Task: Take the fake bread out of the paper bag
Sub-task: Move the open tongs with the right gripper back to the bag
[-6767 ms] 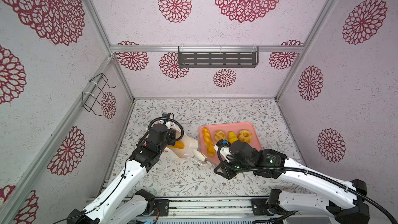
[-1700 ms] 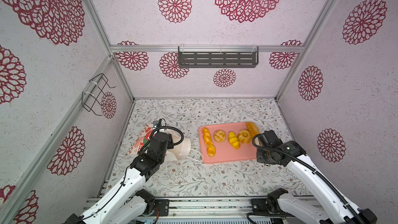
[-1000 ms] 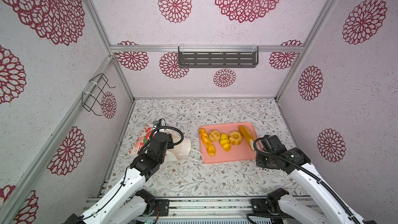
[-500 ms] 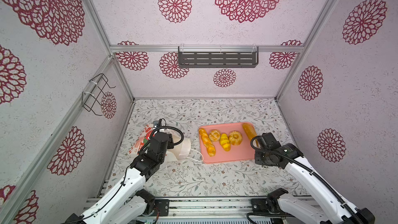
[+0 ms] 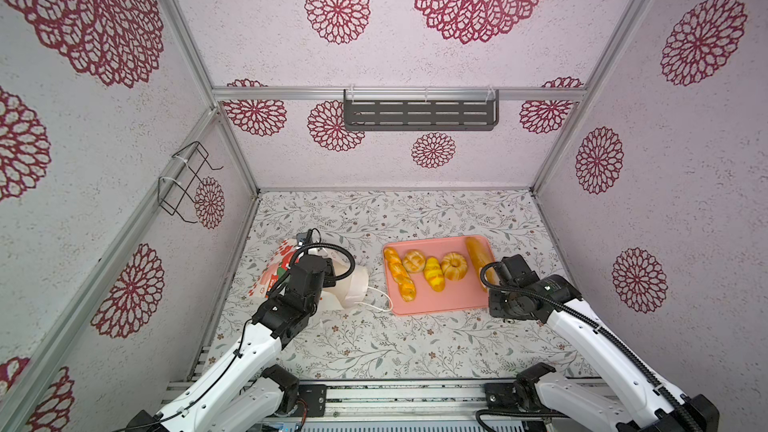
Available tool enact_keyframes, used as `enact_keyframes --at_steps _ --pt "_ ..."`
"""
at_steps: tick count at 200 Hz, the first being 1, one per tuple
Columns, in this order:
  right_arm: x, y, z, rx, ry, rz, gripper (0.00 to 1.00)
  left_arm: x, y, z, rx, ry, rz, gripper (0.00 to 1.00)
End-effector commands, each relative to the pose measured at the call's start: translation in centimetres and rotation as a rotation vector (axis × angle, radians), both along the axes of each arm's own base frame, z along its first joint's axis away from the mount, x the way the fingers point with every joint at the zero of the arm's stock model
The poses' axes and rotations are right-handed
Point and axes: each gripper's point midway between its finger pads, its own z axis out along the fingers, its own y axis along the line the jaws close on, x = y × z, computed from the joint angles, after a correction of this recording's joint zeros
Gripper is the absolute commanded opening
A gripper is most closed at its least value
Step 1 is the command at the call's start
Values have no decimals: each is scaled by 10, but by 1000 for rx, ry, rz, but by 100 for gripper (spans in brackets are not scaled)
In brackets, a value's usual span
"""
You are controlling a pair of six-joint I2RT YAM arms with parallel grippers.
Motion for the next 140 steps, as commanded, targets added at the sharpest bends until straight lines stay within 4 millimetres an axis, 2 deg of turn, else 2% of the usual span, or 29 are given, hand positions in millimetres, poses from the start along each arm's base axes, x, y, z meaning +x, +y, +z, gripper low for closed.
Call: enact_keyframes --at_steps 1,50,85,111,140 --pt "-1 -2 11 13 -26 -15 38 -4 1 -5 -14 28 -1 0" --pt "-2 -1 25 28 -40 -16 39 -4 0 -4 -18 28 -2 0" --pt "-1 6 45 73 -65 7 39 -5 0 -2 -13 28 -7 0" --pt "-2 23 66 164 -85 66 38 -7 -2 1 -6 21 -40 0" --pt "-2 60 95 376 -125 164 32 -12 -9 8 -13 -2 -104 0"
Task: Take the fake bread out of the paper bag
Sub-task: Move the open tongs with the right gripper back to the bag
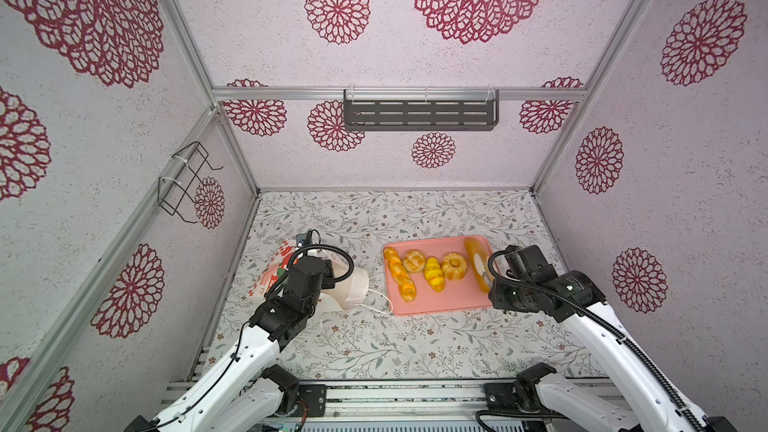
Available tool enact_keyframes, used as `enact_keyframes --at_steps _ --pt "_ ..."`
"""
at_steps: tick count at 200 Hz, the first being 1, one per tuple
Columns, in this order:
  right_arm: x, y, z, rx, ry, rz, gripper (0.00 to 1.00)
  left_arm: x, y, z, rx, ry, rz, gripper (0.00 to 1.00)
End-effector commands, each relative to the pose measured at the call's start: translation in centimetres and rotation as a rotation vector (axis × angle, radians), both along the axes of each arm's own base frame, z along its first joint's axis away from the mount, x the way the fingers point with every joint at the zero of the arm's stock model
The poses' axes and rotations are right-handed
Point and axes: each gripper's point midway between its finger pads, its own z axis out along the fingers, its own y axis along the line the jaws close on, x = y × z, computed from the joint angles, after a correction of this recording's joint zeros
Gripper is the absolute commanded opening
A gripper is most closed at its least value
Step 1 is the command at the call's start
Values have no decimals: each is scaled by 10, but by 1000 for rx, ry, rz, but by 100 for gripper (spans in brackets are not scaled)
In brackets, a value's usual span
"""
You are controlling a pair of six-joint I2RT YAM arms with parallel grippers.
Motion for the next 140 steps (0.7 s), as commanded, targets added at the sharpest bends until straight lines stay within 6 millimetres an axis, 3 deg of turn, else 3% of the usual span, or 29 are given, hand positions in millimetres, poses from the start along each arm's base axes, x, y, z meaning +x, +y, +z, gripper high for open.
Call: enact_keyframes --at_steps 1,27,74,101,140 --pt "-3 33 33 193 -50 108 32 -5 -8 6 -15 -7 -69 0" --pt "-13 78 59 401 -54 248 26 -11 -17 13 -12 -34 -153 0" --pt "-48 149 88 532 -73 457 25 -21 -30 20 79 -29 -297 0" --pt "-64 189 90 617 -68 545 26 -25 -34 20 109 -22 -349 0" --pt "-86 235 73 685 -20 674 26 -30 -44 15 90 -23 -412 0"
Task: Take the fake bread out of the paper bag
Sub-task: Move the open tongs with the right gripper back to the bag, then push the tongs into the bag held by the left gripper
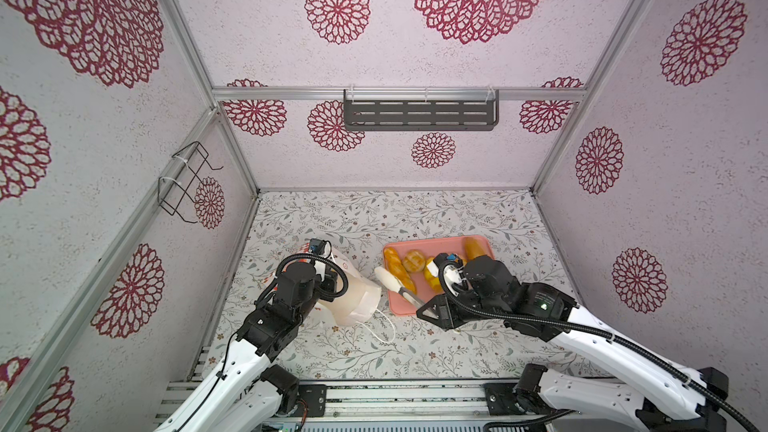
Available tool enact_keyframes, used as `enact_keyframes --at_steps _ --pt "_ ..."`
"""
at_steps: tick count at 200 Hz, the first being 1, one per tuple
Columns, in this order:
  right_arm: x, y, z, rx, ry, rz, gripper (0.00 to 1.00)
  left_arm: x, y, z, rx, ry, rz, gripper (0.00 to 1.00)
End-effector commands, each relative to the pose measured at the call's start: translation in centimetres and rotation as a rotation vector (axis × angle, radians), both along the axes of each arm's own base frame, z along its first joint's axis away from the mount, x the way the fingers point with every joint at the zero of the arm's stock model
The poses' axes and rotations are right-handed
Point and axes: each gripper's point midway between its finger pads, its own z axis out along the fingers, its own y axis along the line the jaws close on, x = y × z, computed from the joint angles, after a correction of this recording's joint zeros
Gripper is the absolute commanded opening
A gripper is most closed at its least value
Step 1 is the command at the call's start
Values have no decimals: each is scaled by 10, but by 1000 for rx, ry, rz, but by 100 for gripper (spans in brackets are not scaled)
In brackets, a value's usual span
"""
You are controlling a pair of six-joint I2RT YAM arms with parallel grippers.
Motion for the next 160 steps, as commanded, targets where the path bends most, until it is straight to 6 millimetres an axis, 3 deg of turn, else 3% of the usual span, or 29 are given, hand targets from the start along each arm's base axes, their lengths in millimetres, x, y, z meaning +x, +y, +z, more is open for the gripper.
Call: enact_keyframes --at_steps 1,32,51,115,160 --pt "-8 36 20 140 -17 69 26 -5 -10 4 -11 -10 -75 0" --pt "-22 63 4 155 6 139 26 -6 -15 4 -12 -9 -105 0" --pt "-21 74 -4 168 11 140 27 -7 -19 7 -19 -16 -127 0" --pt "20 96 -39 78 -28 12 29 -13 -23 6 -48 -25 -160 0" --pt "38 113 -42 88 -44 -41 30 -26 -25 9 -71 -52 -201 0"
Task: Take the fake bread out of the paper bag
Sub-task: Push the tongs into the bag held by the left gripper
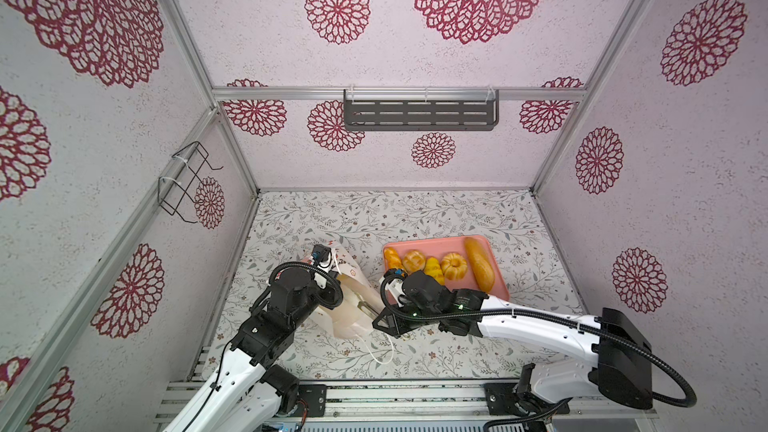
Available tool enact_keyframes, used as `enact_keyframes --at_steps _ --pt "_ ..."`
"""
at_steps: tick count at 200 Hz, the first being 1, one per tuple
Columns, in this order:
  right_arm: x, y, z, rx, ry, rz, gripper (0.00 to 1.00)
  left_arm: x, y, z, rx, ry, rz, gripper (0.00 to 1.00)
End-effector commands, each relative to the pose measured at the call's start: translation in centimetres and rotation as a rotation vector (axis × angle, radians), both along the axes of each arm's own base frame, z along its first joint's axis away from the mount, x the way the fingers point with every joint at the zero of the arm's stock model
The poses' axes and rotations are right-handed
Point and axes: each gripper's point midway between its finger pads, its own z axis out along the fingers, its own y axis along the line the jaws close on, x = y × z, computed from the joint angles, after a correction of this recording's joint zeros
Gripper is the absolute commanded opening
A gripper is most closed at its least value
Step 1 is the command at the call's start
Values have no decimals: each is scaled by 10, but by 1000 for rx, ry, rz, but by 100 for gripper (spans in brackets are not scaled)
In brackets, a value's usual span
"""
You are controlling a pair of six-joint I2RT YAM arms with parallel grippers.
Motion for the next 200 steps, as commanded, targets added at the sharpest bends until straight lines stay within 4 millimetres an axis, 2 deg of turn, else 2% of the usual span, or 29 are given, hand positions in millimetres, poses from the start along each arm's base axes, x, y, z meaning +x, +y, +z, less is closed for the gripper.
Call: enact_keyframes --at_steps 1,39,83,110,136,200 --pt "21 22 43 134 -75 -50 30 -6 -6 4 -23 -21 -45 0" --pt "24 35 41 150 -73 -37 30 -9 -6 4 -33 -25 -52 0" --pt "33 29 48 146 -162 -80 31 -5 -2 2 -36 -10 -11 0" --pt "39 18 45 82 -233 -89 32 0 -1 4 -41 3 15 0" --pt "46 9 35 -25 -284 -86 33 5 1 2 -21 14 44 0" --pt "60 19 22 -164 -341 -29 37 15 -11 2 -22 33 22 0"
